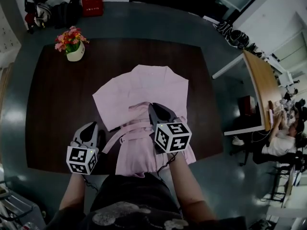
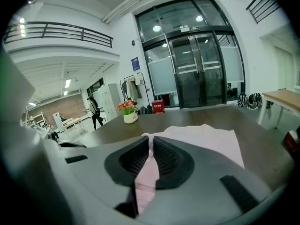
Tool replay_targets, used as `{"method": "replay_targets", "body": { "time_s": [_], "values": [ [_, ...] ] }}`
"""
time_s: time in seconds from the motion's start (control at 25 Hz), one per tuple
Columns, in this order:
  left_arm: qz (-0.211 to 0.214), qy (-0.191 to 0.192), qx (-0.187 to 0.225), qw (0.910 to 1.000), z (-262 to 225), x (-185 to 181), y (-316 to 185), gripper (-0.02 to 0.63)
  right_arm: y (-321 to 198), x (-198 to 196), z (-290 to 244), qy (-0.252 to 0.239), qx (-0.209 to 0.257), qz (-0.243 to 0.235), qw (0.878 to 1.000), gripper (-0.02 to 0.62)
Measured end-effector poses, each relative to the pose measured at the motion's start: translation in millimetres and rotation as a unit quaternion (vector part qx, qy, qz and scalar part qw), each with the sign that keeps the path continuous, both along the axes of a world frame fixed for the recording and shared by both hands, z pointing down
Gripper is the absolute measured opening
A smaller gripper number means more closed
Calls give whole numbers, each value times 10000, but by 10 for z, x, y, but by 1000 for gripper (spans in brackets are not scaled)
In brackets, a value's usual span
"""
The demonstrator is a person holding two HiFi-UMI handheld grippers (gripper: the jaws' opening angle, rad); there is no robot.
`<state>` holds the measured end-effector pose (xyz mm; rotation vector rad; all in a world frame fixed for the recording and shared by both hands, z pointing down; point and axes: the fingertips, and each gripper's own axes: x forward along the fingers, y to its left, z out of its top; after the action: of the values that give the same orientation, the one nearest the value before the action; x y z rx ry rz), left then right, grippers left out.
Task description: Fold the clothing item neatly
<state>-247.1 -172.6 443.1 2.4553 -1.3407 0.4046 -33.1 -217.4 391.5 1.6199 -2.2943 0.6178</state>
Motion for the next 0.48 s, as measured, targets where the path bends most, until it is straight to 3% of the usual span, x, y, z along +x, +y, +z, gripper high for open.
{"method": "replay_targets", "body": {
  "time_s": [0.2, 0.36, 0.48],
  "values": [
    [126, 76, 34, 9999, -47, 235, -157, 8, -127, 398, -262, 82, 346, 248, 9991, 20],
    [-23, 219, 117, 9997, -152, 480, -247, 8, -194, 831, -275, 202, 436, 387, 9981, 20],
    [-117, 121, 235, 9996, -221, 689, -256, 8, -196, 1149, -236, 54, 446, 449, 9980, 20]
  ]
}}
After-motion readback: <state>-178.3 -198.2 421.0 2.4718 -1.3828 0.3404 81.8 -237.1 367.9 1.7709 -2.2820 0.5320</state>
